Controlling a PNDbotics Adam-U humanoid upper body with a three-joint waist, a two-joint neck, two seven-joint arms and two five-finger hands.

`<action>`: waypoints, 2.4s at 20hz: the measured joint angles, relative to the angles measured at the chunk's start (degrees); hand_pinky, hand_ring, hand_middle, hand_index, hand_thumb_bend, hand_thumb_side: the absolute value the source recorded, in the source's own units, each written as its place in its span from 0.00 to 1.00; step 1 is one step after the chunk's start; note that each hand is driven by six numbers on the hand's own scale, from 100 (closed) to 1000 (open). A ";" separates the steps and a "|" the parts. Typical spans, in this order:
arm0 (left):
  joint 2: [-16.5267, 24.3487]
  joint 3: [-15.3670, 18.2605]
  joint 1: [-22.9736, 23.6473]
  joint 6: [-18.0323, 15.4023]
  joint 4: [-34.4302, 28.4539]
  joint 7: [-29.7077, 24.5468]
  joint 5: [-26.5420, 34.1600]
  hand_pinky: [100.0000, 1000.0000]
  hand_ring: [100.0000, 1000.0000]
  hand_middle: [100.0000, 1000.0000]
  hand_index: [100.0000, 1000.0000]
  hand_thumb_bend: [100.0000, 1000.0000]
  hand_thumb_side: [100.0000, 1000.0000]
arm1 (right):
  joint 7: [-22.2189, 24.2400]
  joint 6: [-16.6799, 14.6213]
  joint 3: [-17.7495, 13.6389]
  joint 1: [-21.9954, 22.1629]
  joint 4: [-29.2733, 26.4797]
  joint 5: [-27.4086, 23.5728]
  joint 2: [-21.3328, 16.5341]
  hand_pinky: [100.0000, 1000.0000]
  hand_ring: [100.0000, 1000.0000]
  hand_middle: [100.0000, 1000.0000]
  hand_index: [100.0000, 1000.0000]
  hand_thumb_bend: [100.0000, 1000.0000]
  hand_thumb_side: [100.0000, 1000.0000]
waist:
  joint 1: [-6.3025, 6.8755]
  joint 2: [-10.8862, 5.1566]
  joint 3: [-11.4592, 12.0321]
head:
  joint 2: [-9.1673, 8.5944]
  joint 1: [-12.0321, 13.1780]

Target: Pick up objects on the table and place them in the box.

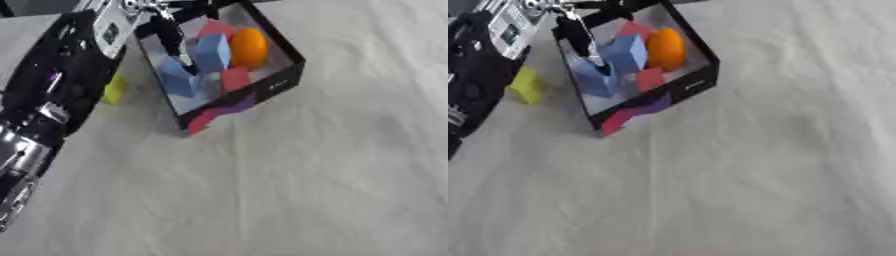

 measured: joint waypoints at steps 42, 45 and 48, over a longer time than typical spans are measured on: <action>16.17 -1.68 5.52 1.10 1.14 -16.47 2.02 0.80 0.78 0.71 0.69 0.76 0.02 | -0.65 -0.41 -0.35 1.95 0.74 0.00 -0.67 0.75 0.77 0.72 0.86 0.00 0.65 | 0.00 -1.37 1.41 | 0.76 -2.37; 16.14 -1.68 5.93 0.43 1.65 -16.32 0.91 0.79 0.77 0.70 0.68 0.76 0.01 | -0.65 -0.41 -0.35 1.95 0.74 0.00 -0.67 0.75 0.77 0.72 0.86 0.00 0.65 | 0.00 -1.37 1.29 | 0.75 -2.19; 16.04 -1.46 6.25 0.12 2.00 -16.15 0.41 0.79 0.76 0.69 0.68 0.71 0.00 | -0.65 -0.41 -0.35 1.95 0.74 0.00 -0.67 0.75 0.77 0.72 0.86 0.00 0.65 | 0.00 -1.37 1.14 | 0.74 -2.07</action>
